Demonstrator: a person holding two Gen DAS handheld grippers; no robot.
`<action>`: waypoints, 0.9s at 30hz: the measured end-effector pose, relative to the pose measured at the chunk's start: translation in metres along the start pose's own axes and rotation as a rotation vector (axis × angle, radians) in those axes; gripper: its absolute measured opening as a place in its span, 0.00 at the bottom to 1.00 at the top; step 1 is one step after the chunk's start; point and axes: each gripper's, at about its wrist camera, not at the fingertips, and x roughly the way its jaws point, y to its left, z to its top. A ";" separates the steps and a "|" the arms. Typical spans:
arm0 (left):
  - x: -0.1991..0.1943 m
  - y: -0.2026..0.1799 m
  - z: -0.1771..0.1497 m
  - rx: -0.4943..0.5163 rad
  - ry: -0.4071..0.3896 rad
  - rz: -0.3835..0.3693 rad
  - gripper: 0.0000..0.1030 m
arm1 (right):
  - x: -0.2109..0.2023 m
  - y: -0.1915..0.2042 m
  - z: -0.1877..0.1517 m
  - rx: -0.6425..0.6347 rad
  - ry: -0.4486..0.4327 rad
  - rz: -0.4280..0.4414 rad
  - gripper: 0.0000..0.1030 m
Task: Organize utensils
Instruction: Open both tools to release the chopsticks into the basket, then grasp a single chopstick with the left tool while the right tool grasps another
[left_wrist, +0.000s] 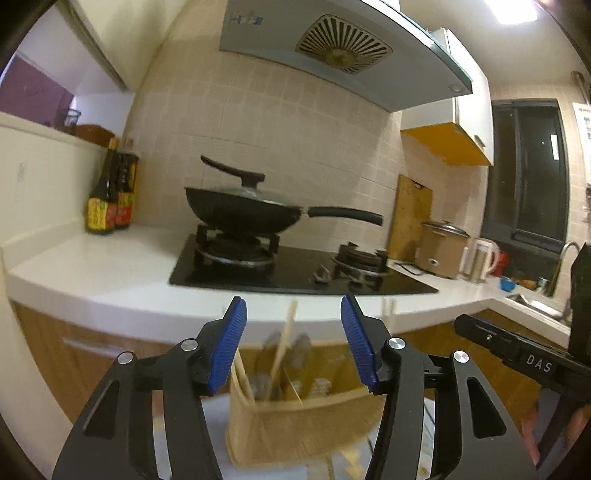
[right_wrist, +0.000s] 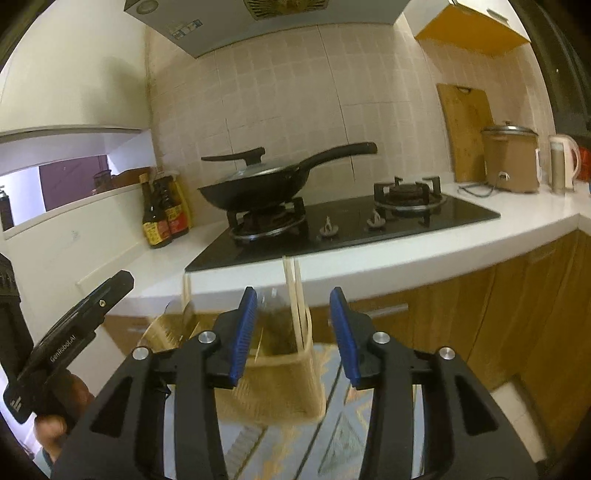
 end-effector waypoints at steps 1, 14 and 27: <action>-0.008 -0.002 -0.002 -0.005 0.012 -0.015 0.55 | -0.004 0.000 -0.002 0.000 0.014 -0.001 0.37; -0.044 -0.035 -0.063 0.033 0.334 -0.062 0.66 | -0.024 -0.003 -0.086 0.026 0.454 -0.039 0.38; -0.032 -0.028 -0.130 -0.040 0.647 -0.061 0.60 | -0.023 0.005 -0.167 0.007 0.676 -0.045 0.22</action>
